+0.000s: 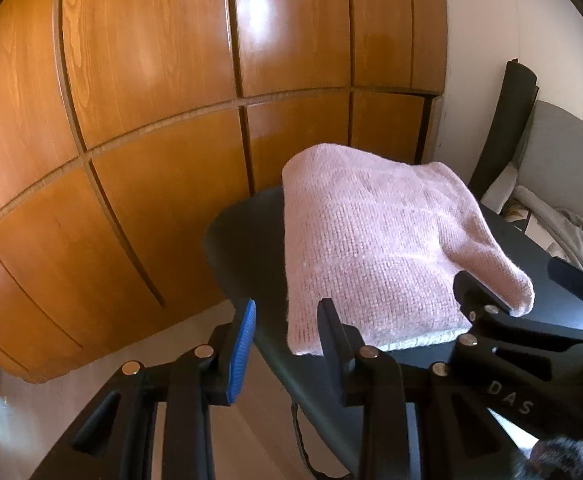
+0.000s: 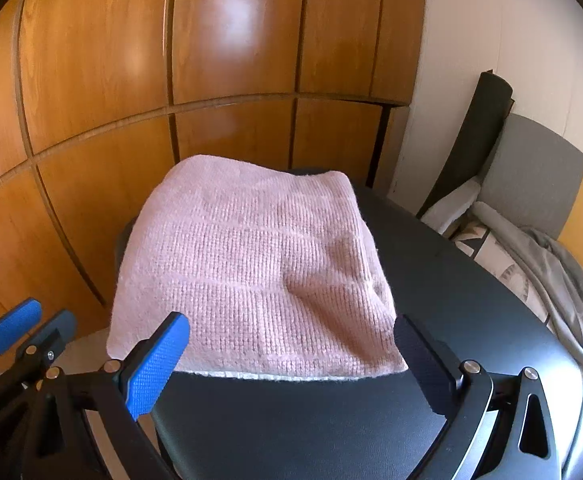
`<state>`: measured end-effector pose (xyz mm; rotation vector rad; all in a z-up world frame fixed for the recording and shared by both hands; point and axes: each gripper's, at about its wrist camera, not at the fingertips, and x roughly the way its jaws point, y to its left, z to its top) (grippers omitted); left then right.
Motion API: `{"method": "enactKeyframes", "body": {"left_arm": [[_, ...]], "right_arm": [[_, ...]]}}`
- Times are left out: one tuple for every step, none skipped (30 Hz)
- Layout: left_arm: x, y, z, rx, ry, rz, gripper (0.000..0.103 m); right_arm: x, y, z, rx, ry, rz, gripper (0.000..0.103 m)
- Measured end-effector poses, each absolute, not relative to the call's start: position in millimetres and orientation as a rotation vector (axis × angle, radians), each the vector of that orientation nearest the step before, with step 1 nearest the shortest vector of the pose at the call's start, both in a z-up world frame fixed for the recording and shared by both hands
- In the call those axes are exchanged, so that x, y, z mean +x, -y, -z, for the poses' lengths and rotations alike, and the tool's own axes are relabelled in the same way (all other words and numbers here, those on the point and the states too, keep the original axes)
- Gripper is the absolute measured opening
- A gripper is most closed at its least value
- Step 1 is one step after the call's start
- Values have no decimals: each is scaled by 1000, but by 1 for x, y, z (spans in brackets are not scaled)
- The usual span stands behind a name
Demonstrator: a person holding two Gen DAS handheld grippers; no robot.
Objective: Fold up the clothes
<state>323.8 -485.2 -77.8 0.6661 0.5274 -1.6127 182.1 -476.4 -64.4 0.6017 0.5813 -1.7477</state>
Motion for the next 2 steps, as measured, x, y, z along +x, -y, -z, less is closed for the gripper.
{"method": "enactKeyframes", "body": {"left_arm": [[324,486,78,670,-528,1609,31],[323,487,79,675,-526,1607,31]], "right_arm": [[181,476,66,607,-580,1750,103],[179,476,66,612,-579,1752,103]]}}
